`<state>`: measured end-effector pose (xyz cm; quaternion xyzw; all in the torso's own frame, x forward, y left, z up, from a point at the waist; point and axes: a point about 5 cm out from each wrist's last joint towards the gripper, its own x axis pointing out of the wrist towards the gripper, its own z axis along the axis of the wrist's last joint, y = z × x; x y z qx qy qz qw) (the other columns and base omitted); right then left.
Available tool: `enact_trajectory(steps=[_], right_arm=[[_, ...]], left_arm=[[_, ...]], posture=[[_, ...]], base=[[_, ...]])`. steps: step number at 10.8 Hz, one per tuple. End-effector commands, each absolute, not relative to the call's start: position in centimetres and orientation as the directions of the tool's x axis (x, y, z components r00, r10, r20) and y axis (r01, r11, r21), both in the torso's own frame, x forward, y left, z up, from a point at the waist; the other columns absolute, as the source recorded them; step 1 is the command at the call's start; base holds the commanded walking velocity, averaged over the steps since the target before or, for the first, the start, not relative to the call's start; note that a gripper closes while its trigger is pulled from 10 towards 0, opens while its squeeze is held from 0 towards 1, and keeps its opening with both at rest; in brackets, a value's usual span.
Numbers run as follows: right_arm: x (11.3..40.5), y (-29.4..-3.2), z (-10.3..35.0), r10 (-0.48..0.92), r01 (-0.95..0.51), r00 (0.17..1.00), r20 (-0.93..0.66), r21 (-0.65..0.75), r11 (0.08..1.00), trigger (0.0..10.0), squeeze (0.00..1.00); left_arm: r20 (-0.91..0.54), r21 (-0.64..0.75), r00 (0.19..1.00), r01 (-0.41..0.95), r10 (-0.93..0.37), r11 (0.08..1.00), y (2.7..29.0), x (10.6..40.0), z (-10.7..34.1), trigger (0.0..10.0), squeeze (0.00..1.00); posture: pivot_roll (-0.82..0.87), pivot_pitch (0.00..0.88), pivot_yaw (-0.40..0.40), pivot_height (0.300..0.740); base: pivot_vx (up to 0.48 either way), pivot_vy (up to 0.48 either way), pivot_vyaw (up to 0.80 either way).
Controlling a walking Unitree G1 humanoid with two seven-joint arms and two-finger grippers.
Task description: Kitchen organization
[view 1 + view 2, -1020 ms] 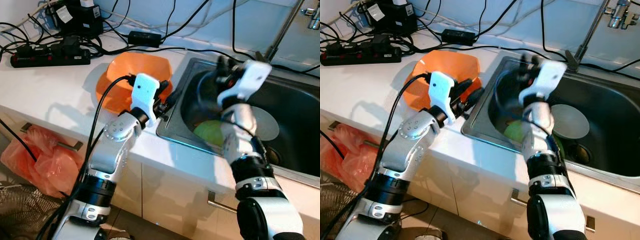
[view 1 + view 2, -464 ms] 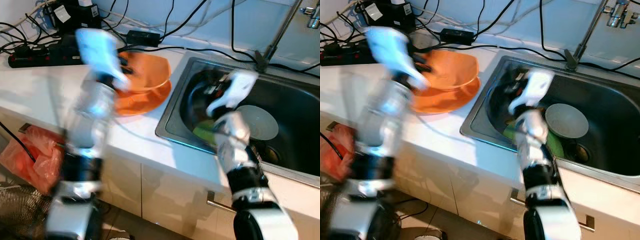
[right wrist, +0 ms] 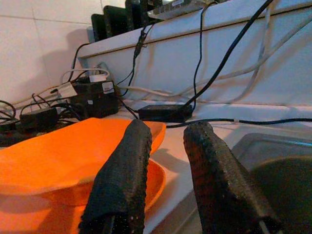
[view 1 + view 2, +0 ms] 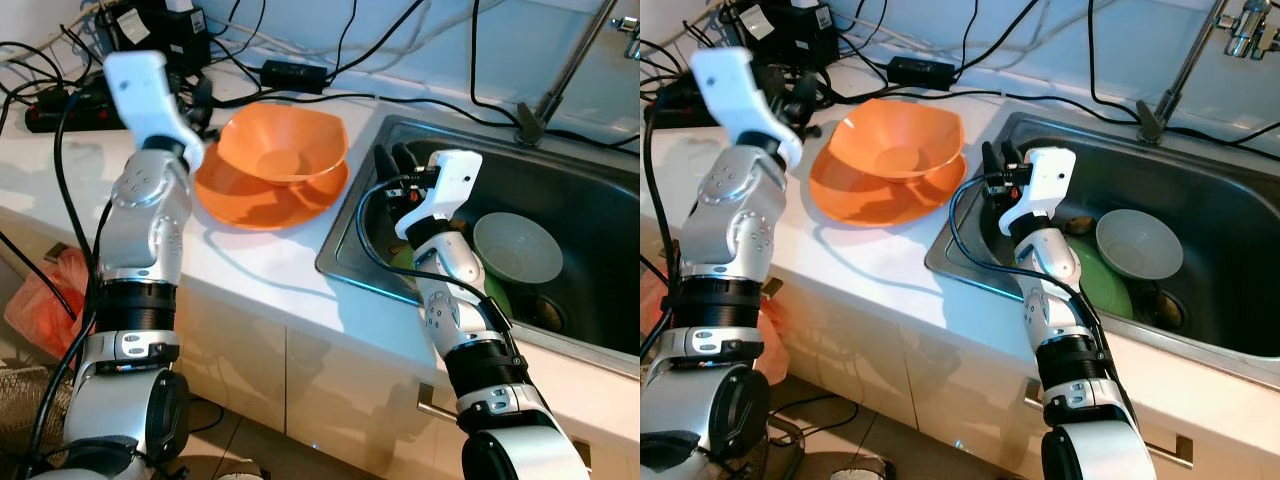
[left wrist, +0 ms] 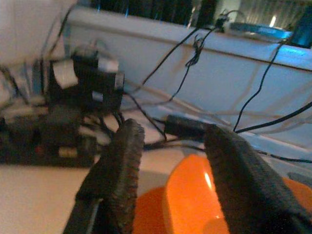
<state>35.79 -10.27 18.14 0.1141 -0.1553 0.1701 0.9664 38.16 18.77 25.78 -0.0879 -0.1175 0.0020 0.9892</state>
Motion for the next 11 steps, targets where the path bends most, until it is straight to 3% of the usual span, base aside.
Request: enact_trajectory(steps=[1,2,3,4,8,11], right_arm=[[35.6,-10.5,18.7,0.301,-0.374,0.885,0.356,0.157,0.914,10.0,0.0],[35.6,-10.5,18.7,0.303,-0.376,0.885,0.355,0.156,0.914,10.0,0.0],[35.6,-10.5,18.8,0.304,-0.377,0.884,0.355,0.156,0.913,10.0,0.0],[35.6,-10.4,18.8,0.306,-0.379,0.883,0.356,0.156,0.912,10.0,0.0],[35.5,-10.3,18.8,0.307,-0.381,0.883,0.355,0.159,0.911,10.0,0.0],[35.5,-10.4,18.8,0.3,-0.375,0.885,0.355,0.163,0.912,10.0,0.0]], left_arm=[[0.196,-0.234,0.98,0.017,0.03,0.972,18.6,38.5,25.7,10.0,1.0],[0.157,-0.26,0.987,0.005,0.037,0.966,18.7,38.8,25.1,10.0,1.0],[0.134,-0.275,0.991,0.012,0.025,0.961,18.6,39.0,24.9,10.0,0.05],[0.101,-0.313,0.995,0.037,-0.006,0.949,18.3,39.3,24.6,10.0,0.0],[-0.057,-0.339,0.994,0.07,-0.094,0.938,17.4,39.8,22.6,10.0,0.0],[-0.12,-0.351,0.991,0.016,-0.061,0.936,17.6,40.1,22.1,10.0,0.0]], posture=[[0.23,0.026,-0.032,0.74],[0.23,0.027,-0.035,0.74],[0.23,0.028,-0.034,0.74],[0.23,0.029,-0.035,0.74],[0.23,0.034,-0.027,0.74],[0.23,0.035,-0.024,0.74]], base=[[0.0,0.0,0.0],[0.0,0.0,0.0],[0.0,0.0,0.0],[0.0,0.0,0.0],[0.0,0.0,0.0],[0.0,0.0,0.0]])
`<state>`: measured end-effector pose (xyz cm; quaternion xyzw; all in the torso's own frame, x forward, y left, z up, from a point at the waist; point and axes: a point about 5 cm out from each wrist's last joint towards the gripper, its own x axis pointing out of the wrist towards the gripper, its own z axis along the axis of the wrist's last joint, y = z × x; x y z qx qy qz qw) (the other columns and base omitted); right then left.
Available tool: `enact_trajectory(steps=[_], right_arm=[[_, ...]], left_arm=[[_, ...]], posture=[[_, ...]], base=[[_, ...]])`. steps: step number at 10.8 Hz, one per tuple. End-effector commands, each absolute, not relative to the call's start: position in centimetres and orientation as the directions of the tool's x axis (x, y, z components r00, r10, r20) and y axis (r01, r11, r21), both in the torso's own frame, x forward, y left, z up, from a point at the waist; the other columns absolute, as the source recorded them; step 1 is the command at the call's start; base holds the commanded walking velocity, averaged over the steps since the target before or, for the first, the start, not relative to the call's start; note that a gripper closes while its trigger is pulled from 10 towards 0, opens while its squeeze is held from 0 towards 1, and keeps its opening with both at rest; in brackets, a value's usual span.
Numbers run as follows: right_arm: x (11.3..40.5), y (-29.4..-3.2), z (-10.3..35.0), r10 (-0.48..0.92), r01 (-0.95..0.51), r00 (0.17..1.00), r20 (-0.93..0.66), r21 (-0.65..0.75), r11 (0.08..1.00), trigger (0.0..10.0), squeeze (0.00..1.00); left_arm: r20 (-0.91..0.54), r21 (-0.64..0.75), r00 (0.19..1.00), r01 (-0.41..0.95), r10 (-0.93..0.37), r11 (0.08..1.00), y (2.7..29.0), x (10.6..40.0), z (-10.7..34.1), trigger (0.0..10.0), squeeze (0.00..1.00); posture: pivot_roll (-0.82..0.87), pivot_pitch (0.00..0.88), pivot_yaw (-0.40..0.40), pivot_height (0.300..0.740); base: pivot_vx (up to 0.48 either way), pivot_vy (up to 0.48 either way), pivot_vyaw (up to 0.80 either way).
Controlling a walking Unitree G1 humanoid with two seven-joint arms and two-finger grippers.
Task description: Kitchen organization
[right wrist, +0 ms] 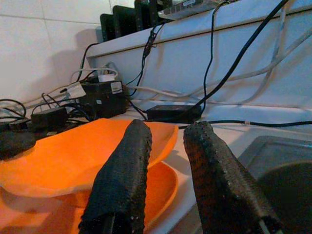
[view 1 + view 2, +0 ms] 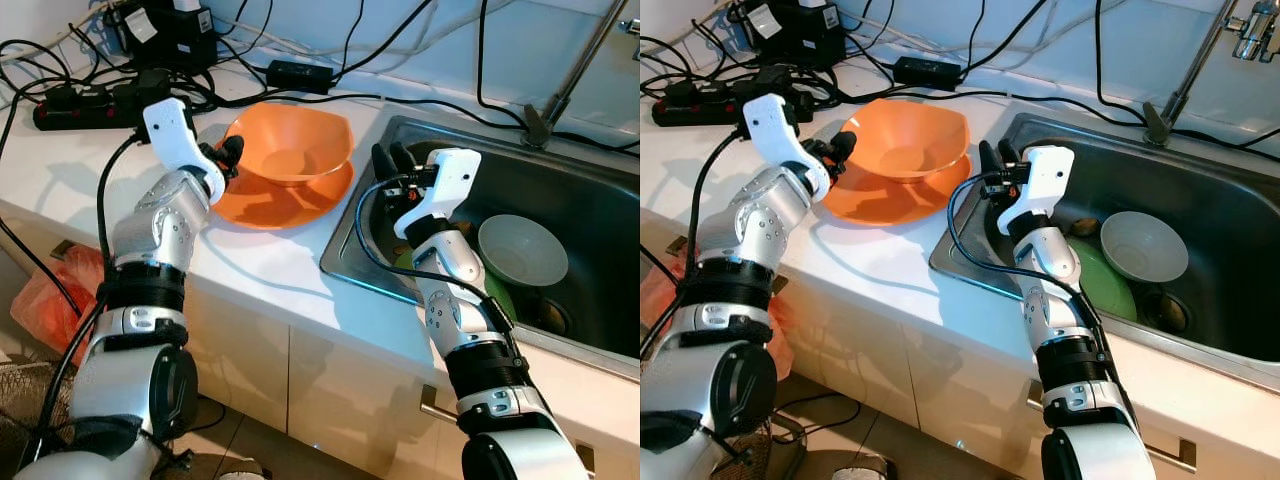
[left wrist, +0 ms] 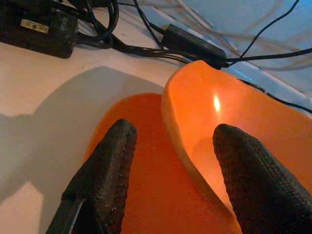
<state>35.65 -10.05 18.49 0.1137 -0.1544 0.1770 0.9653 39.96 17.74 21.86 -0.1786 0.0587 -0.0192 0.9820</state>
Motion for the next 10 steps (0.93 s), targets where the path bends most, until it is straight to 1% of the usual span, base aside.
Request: enact_trajectory(steps=[1,3,4,6,7,8,9,10], right_arm=[[35.5,-10.4,18.8,0.299,-0.375,0.886,0.355,0.165,0.912,10.0,0.0],[35.5,-10.3,18.8,0.298,-0.374,0.886,0.354,0.167,0.912,10.0,0.0],[35.5,-10.3,18.8,0.297,-0.373,0.887,0.354,0.17,0.912,10.0,0.0],[35.5,-10.4,18.8,0.293,-0.37,0.888,0.354,0.171,0.913,10.0,0.0],[35.5,-10.4,18.8,0.293,-0.369,0.888,0.354,0.17,0.914,10.0,0.0],[35.5,-10.3,18.8,0.294,-0.37,0.888,0.354,0.17,0.913,10.0,0.0],[35.4,-10.3,18.8,0.295,-0.371,0.887,0.355,0.17,0.913,10.0,0.0],[35.5,-10.4,18.8,0.294,-0.37,0.888,0.354,0.169,0.913,10.0,0.0]], left_arm=[[-0.142,-0.385,0.988,0.008,-0.067,0.923,17.5,40.2,21.9,10.0,0.0],[-0.167,-0.427,0.981,0.018,-0.098,0.904,17.0,40.3,21.4,10.0,0.0],[-0.185,-0.475,0.973,0.033,-0.137,0.879,16.4,40.3,20.9,10.0,0.0],[-0.195,-0.5,0.966,0.049,-0.168,0.864,15.9,40.2,20.6,10.0,0.0],[-0.201,-0.529,0.954,0.087,-0.224,0.844,15.1,40.1,20.2,10.0,0.0],[-0.207,-0.531,0.952,0.085,-0.226,0.843,15.0,40.0,20.0,9.9,0.0],[-0.214,-0.536,0.95,0.082,-0.228,0.84,14.9,40.0,19.8,1.6,0.0],[-0.212,-0.538,0.95,0.084,-0.231,0.839,14.7,40.0,19.8,0.0,0.0]], posture=[[0.23,0.035,-0.021,0.74],[0.23,0.035,-0.018,0.74],[0.23,0.035,-0.016,0.74],[0.23,0.033,-0.016,0.74],[0.23,0.031,-0.016,0.74],[0.23,0.03,-0.016,0.74],[0.23,0.029,-0.016,0.74],[0.23,0.028,-0.018,0.74]], base=[[0.0,0.0,0.0],[0.0,0.0,0.0],[0.0,0.0,0.0],[0.0,0.0,0.0],[0.0,0.0,0.0],[0.0,0.0,0.0],[0.0,0.0,0.0],[0.0,0.0,0.0]])
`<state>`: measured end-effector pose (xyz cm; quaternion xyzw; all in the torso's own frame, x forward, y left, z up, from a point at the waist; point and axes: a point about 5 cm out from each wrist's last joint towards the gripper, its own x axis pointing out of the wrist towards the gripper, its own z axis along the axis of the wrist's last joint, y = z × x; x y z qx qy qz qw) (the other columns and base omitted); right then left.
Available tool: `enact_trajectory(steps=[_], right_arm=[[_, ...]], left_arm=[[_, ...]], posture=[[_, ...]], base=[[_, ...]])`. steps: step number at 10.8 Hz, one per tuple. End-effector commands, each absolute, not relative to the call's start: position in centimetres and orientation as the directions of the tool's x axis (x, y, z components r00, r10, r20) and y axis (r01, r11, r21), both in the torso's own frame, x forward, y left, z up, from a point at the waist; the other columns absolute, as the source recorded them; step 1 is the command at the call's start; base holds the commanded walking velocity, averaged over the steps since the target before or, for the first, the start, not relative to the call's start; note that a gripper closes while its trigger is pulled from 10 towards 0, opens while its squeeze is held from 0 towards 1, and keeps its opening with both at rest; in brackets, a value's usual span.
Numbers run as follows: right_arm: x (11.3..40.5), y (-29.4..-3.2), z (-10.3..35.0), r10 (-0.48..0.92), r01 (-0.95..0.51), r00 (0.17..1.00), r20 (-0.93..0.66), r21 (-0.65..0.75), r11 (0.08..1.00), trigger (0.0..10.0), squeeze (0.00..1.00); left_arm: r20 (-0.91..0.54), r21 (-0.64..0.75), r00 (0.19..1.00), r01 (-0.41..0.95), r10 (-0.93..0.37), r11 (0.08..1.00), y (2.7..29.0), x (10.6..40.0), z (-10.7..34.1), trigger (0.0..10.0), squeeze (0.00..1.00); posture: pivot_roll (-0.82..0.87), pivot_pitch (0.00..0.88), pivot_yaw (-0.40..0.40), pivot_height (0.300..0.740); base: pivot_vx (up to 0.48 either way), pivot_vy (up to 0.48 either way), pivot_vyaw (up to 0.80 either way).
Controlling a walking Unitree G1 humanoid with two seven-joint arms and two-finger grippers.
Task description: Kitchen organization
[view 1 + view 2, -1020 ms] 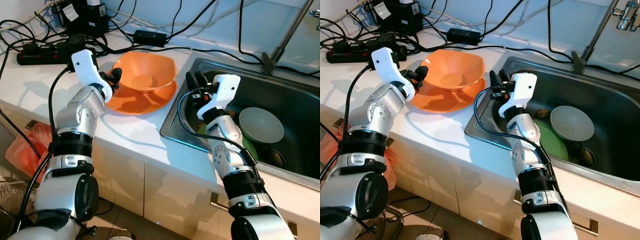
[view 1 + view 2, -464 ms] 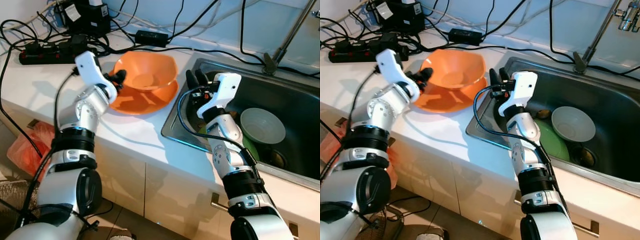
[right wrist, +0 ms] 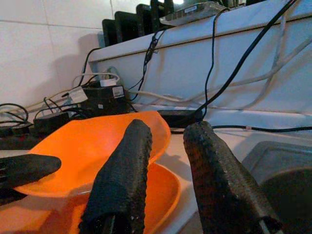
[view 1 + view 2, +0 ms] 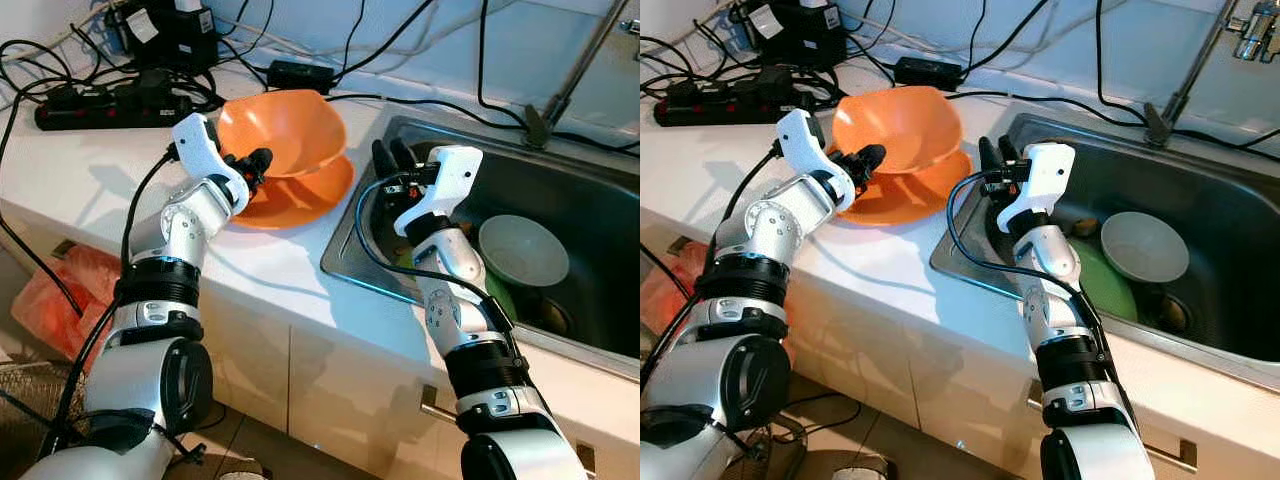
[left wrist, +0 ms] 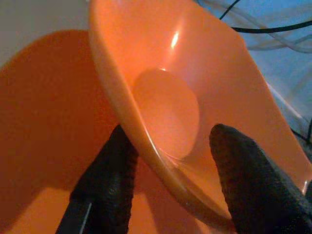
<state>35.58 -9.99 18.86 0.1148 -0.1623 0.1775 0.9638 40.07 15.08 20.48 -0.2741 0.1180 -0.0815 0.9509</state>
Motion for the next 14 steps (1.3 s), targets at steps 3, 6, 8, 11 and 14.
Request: enact_trajectory(steps=[3,6,8,11,14], right_arm=[[35.6,-10.5,18.8,0.291,-0.366,0.89,0.352,0.168,0.915,10.0,0.0],[35.6,-10.4,18.8,0.292,-0.366,0.89,0.349,0.168,0.915,10.0,0.0],[35.6,-10.5,18.7,0.288,-0.361,0.893,0.345,0.17,0.917,10.0,0.0],[35.7,-10.7,18.9,0.272,-0.348,0.897,0.349,0.176,0.921,10.0,0.0],[35.8,-10.9,19.0,0.254,-0.333,0.9,0.353,0.183,0.925,10.0,0.0]], left_arm=[[-0.203,-0.544,0.953,0.081,-0.225,0.835,14.7,39.9,19.8,0.0,0.0],[-0.197,-0.551,0.956,0.075,-0.217,0.831,14.7,39.8,19.8,0.0,0.0],[-0.098,-0.568,0.976,0.106,-0.194,0.816,14.7,39.8,20.6,0.0,0.0],[0.0,-0.58,0.981,0.159,-0.195,0.799,14.2,39.6,21.6,0.0,0.0],[0.041,-0.59,0.983,0.167,-0.177,0.79,14.0,39.3,21.8,0.0,0.0]], posture=[[0.23,0.027,-0.021,0.74],[0.23,0.035,-0.023,0.74],[0.23,0.046,-0.027,0.74],[0.23,0.05,-0.029,0.74],[0.23,0.049,-0.028,0.74]], base=[[0.0,0.0,0.0],[0.0,0.0,0.0],[0.0,0.0,0.0],[0.0,0.0,0.0],[0.0,0.0,0.0]])
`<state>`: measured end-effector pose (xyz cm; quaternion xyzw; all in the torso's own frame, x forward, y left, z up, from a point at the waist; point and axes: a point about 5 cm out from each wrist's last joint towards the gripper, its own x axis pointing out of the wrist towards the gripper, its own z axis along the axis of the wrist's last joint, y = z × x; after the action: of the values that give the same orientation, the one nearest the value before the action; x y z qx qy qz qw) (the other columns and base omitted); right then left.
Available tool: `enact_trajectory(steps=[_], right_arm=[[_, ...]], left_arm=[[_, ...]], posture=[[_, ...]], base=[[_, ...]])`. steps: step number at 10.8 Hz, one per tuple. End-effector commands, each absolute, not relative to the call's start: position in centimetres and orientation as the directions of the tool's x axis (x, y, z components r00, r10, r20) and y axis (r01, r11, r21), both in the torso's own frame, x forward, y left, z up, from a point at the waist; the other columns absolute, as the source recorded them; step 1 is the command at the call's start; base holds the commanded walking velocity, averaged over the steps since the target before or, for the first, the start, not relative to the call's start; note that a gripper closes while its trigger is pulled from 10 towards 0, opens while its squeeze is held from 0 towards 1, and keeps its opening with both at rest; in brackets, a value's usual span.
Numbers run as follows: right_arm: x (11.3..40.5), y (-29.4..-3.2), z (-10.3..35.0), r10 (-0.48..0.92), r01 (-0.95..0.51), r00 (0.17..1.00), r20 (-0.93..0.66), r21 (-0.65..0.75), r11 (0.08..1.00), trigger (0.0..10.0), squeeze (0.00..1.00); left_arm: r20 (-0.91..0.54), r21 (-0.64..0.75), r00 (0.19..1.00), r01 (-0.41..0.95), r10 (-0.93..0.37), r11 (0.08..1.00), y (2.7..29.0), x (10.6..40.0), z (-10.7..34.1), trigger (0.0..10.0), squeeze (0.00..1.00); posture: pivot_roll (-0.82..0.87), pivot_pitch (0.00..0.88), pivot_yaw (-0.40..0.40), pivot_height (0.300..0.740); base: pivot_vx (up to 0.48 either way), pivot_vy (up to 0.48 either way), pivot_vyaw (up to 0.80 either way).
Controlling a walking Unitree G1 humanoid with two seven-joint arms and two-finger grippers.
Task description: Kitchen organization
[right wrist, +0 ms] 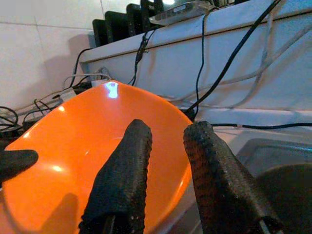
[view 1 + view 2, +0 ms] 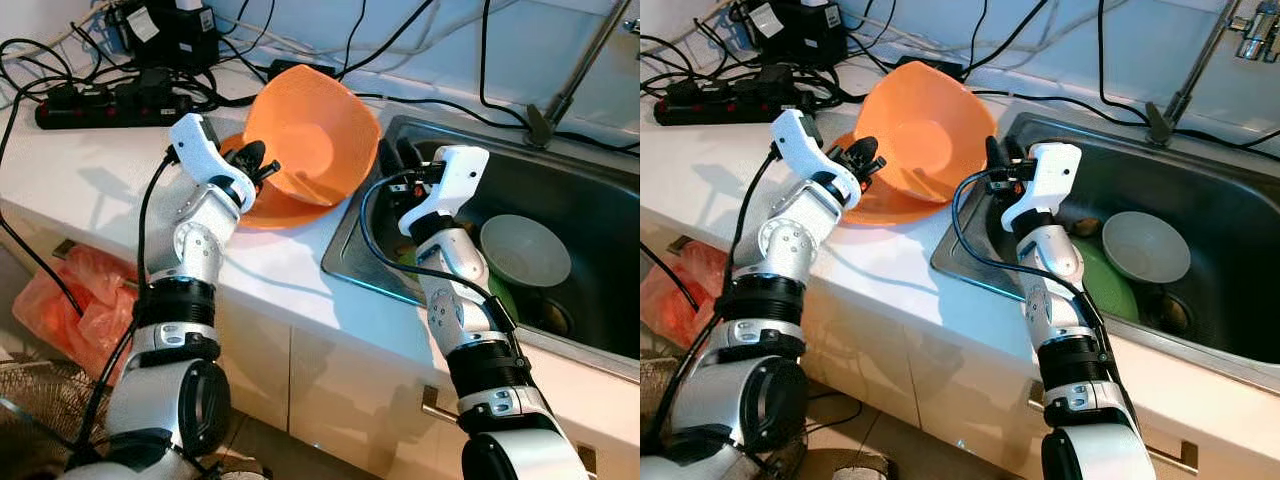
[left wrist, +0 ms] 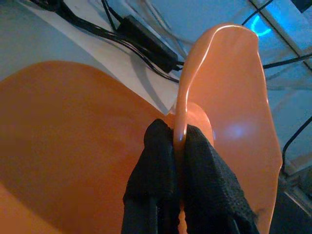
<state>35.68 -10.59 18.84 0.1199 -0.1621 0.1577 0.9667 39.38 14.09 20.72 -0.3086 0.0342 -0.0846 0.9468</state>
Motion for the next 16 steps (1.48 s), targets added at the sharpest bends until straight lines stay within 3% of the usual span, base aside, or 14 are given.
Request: enact_trajectory(steps=[1,3,6,7,9,14,16], right_arm=[[35.8,-10.9,19.0,0.252,-0.331,0.901,0.354,0.184,0.926,10.0,0.0],[35.8,-11.0,19.0,0.248,-0.328,0.902,0.355,0.186,0.926,10.0,0.0],[35.7,-11.0,18.7,0.237,-0.316,0.909,0.344,0.195,0.929,10.0,0.0],[35.7,-11.1,18.6,0.234,-0.313,0.91,0.343,0.197,0.929,10.0,0.0],[35.7,-11.2,18.6,0.228,-0.309,0.912,0.341,0.206,0.928,10.0,0.0],[35.8,-11.4,19.5,0.219,-0.363,0.909,0.355,0.413,0.835,10.0,0.0],[35.8,-11.3,19.5,0.239,-0.385,0.905,0.352,0.437,0.813,10.0,0.0]], left_arm=[[0.047,-0.592,0.984,0.166,-0.171,0.789,14.0,39.3,21.9,0.0,0.0],[0.096,-0.603,0.984,0.176,-0.148,0.778,14.4,39.2,22.5,0.0,0.0],[0.284,-0.62,0.954,0.257,-0.093,0.741,14.9,38.6,24.7,0.0,0.0],[0.304,-0.617,0.948,0.273,-0.097,0.738,14.9,38.4,24.8,10.0,0.0],[0.336,-0.57,0.931,0.32,-0.14,0.756,14.0,38.0,24.8,10.0,0.0],[0.388,-0.494,0.898,0.392,-0.206,0.776,13.0,37.5,25.0,10.0,0.0],[0.404,-0.476,0.881,0.433,-0.248,0.765,12.5,37.2,25.1,10.0,0.0]], posture=[[0.23,0.049,-0.028,0.74],[0.23,0.051,-0.028,0.74],[0.23,0.057,-0.026,0.74],[0.22,0.06,-0.026,0.74],[0.22,0.057,-0.027,0.74],[0.22,0.043,-0.03,0.74],[0.22,0.041,-0.03,0.74]], base=[[0.0,0.0,0.0],[0.0,0.0,0.0],[0.0,0.0,0.0],[0.0,0.0,0.0],[0.0,0.0,0.0],[0.0,0.0,0.0],[0.0,0.0,0.0]])
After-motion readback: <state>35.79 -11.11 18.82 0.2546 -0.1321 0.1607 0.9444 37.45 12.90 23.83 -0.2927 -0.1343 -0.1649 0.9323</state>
